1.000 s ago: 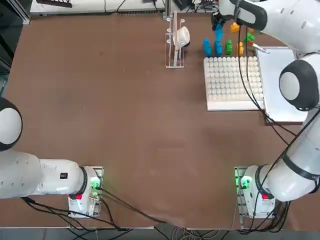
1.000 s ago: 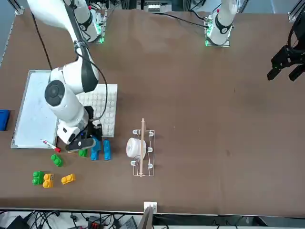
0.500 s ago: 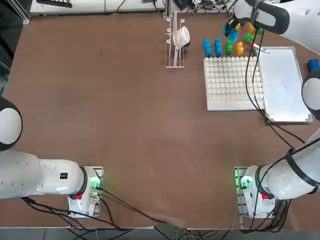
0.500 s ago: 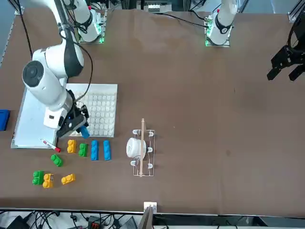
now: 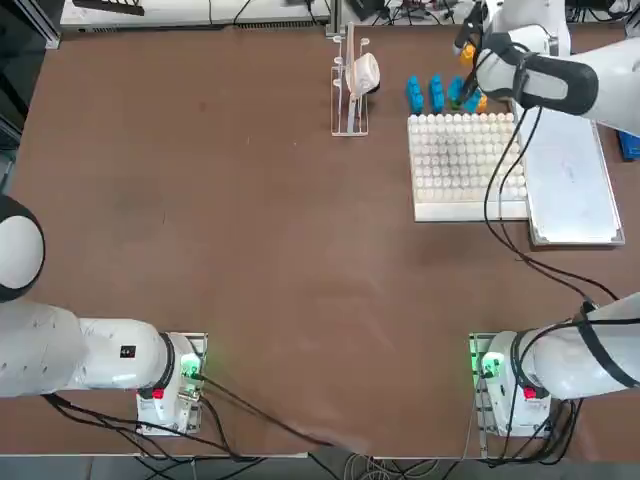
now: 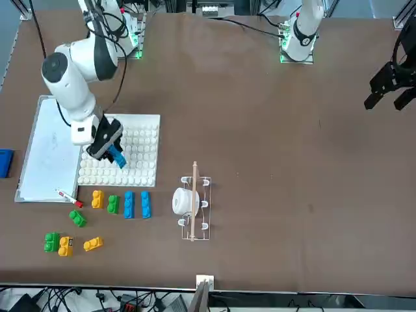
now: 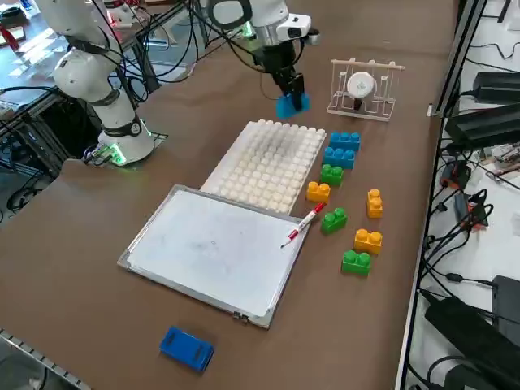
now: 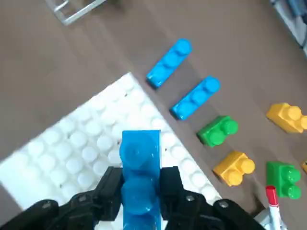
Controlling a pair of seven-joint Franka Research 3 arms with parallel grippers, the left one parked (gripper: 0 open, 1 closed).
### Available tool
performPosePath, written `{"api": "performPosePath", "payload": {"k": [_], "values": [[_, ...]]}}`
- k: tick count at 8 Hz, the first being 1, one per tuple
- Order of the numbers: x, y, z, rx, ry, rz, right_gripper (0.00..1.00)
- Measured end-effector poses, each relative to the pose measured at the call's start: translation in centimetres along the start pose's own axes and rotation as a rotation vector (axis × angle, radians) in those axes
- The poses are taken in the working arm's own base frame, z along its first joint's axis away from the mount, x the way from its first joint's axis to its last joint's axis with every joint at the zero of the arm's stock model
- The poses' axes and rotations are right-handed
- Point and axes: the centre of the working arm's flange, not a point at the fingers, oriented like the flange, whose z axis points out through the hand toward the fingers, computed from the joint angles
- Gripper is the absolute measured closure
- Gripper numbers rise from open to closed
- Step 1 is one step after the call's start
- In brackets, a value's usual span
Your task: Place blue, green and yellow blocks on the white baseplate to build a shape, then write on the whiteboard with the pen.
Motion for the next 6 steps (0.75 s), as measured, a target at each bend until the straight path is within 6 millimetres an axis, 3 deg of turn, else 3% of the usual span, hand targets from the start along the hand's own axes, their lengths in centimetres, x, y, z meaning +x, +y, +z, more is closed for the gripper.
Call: {"api": "performPosePath", "payload": {"k": [2,6], "values": [[-3.1,-0.4,1.0,0.027,-0.02,-0.109,0.58],[-9.0,0.9,4.1,0.184,0.087,-0.192,0.58]]}}
